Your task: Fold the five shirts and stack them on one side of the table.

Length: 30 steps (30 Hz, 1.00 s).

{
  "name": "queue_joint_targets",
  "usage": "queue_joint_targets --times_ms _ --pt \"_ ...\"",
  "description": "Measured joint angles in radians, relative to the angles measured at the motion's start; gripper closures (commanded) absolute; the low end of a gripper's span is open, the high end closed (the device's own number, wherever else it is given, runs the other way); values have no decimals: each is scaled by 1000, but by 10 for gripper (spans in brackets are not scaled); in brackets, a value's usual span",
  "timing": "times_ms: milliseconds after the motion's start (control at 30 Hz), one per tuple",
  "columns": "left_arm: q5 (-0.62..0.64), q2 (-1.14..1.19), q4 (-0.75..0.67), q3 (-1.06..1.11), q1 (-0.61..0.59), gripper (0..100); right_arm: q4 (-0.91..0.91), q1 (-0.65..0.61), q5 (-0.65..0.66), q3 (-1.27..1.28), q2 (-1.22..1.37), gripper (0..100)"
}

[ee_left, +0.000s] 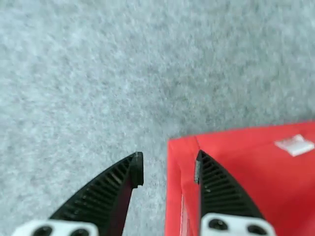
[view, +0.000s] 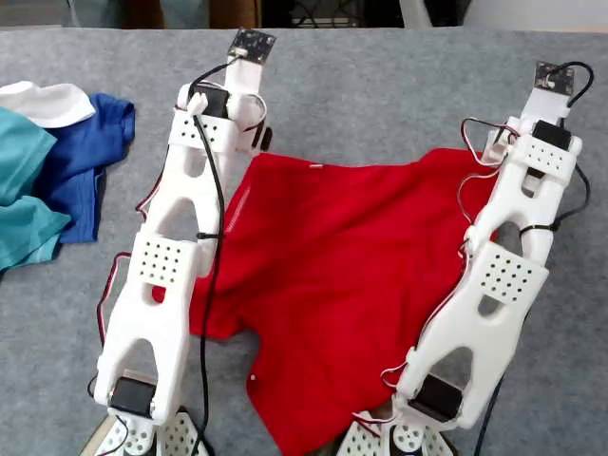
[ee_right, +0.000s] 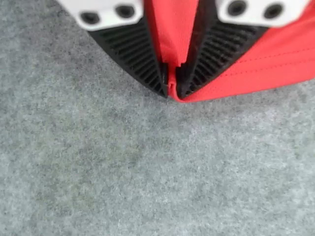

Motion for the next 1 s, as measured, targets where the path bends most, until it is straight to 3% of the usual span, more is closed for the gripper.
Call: queue_joint_targets --times_ms 300,600,1000 --pt "-98 49 54 31 23 807 0 0 0 0 0 985" --pt "-12 132 -106 32 23 807 0 0 0 0 0 985" --pt "-3 158 -146 -48 -40 812 0 0 0 0 0 985"
